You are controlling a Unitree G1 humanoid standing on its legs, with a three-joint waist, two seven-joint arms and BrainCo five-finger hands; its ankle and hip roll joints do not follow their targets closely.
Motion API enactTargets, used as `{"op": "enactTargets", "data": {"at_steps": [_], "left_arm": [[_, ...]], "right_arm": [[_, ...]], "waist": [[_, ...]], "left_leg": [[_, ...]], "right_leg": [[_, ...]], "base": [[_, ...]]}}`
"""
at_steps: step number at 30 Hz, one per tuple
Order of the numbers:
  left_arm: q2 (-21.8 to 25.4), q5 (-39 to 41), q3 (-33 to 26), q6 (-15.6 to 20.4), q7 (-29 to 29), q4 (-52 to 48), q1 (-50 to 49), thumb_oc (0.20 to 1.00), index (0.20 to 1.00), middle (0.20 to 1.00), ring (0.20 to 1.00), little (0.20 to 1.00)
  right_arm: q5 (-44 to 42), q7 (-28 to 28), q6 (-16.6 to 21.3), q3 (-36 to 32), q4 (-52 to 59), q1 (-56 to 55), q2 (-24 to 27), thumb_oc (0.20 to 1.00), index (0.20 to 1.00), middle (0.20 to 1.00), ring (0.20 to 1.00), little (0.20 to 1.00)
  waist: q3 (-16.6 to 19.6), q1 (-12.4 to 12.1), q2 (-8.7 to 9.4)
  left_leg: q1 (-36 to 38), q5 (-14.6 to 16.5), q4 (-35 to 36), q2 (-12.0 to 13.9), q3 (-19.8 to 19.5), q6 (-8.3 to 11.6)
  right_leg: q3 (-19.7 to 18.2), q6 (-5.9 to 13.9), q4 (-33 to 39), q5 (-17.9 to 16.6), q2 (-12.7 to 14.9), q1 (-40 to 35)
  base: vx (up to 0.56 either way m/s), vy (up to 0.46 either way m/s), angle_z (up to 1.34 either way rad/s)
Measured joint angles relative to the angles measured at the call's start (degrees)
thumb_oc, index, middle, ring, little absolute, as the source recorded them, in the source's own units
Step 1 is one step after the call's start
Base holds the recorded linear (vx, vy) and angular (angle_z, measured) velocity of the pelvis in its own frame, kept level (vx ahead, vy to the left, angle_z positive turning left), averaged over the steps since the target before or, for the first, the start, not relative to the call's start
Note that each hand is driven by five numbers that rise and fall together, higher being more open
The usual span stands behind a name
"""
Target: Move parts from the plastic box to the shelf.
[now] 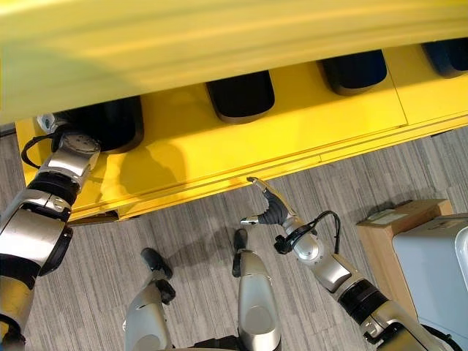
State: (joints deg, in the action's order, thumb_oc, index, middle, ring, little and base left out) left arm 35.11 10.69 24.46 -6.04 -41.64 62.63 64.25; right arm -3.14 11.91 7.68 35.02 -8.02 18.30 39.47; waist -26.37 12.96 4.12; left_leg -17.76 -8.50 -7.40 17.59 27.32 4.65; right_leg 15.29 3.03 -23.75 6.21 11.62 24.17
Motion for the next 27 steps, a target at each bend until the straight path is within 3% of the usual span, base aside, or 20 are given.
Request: {"op": "enactTargets", "data": {"at_steps": [21, 27], "left_arm": [[-0.97, 5.33, -2.25, 0.82, -2.04, 0.53, -0.47, 1.0, 1.0, 1.0, 1.0, 1.0], [-3.08, 6.83, -4.88, 4.82, -2.49, -2.98, -6.63, 1.0, 1.0, 1.0, 1.0, 1.0]], "right_arm": [[0.58, 1.79, -0.5, 0.0, -0.01, -0.11, 0.0, 1.0, 1.0, 1.0, 1.0, 1.0], [0.95, 1.95, -0.49, -0.01, 0.07, -2.19, -0.02, 1.0, 1.0, 1.0, 1.0, 1.0]], "waist": [[0.7, -0.15, 1.05], [2.6, -0.98, 0.87]], "left_leg": [[0.26, 0.0, -0.63, 0.04, -0.04, 0.0], [0.82, 0.0, -0.61, 0.06, -0.03, -0.01]], "right_leg": [[-0.26, -0.06, -0.44, -0.04, 0.1, -0.22], [-0.25, -0.03, -0.23, -0.02, 0.07, -0.81]], "base": [[0.0, 0.0, 0.0], [0.0, 0.0, 0.0]]}}
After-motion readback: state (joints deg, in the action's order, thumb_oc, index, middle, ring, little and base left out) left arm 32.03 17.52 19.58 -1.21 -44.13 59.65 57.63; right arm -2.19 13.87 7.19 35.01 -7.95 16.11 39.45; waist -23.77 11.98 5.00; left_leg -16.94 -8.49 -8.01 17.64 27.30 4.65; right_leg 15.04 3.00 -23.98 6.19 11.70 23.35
